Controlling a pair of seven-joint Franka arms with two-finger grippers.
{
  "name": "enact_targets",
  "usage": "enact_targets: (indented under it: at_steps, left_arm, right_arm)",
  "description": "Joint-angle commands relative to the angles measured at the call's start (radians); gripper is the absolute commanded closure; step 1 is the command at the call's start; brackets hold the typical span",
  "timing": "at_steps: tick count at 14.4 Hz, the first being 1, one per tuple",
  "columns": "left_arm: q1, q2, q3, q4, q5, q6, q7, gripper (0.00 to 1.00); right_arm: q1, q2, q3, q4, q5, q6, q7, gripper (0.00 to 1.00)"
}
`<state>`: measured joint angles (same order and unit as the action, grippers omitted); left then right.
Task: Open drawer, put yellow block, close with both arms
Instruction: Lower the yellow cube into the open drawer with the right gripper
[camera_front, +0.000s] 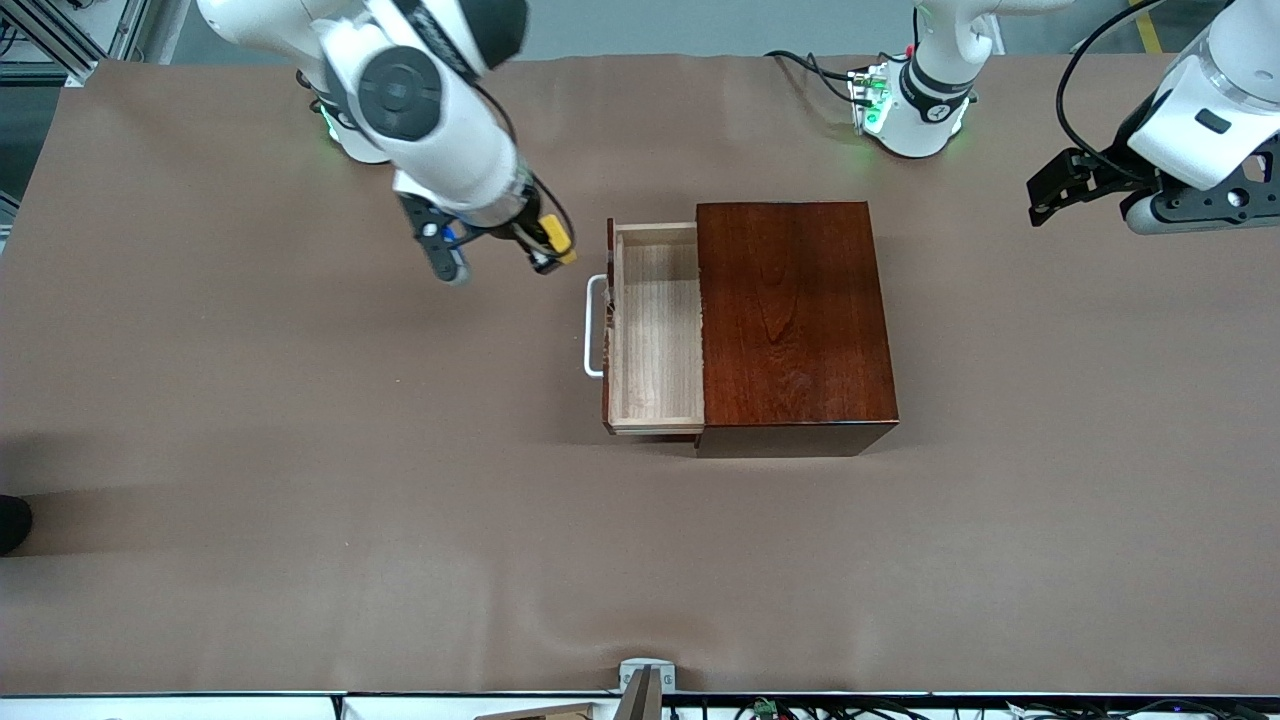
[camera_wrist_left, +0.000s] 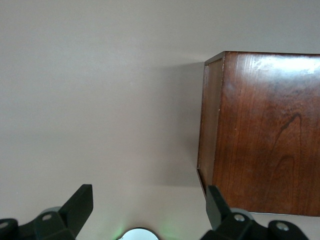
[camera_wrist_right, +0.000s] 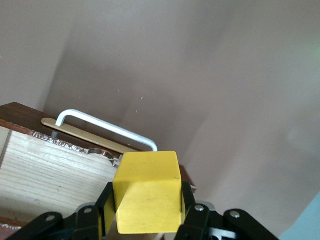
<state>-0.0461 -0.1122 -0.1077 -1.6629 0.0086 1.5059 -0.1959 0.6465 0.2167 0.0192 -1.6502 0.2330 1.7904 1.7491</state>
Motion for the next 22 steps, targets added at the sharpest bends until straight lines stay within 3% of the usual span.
enact_targets:
  at_steps: [1,10,13,22]
  left_arm:
    - [0.015,0.017,-0.004,0.025,-0.021,0.014,0.026,0.0]
    - [0.014,0.032,-0.003,0.026,-0.015,0.043,0.026,0.0]
    - [0.015,0.034,-0.003,0.028,-0.012,0.043,0.026,0.0]
    - [0.012,0.034,-0.004,0.025,-0.009,0.043,0.024,0.0]
  right_arm:
    - [0.039,0.044,-0.013,0.024,0.014,0.043,0.122,0.95]
    - [0.1,0.162,-0.013,0.029,0.014,0.289,0.4,0.95]
    - [0.102,0.217,-0.013,0.093,0.017,0.293,0.464,0.95]
    - [0.147,0.297,-0.015,0.095,0.0,0.331,0.475,0.92]
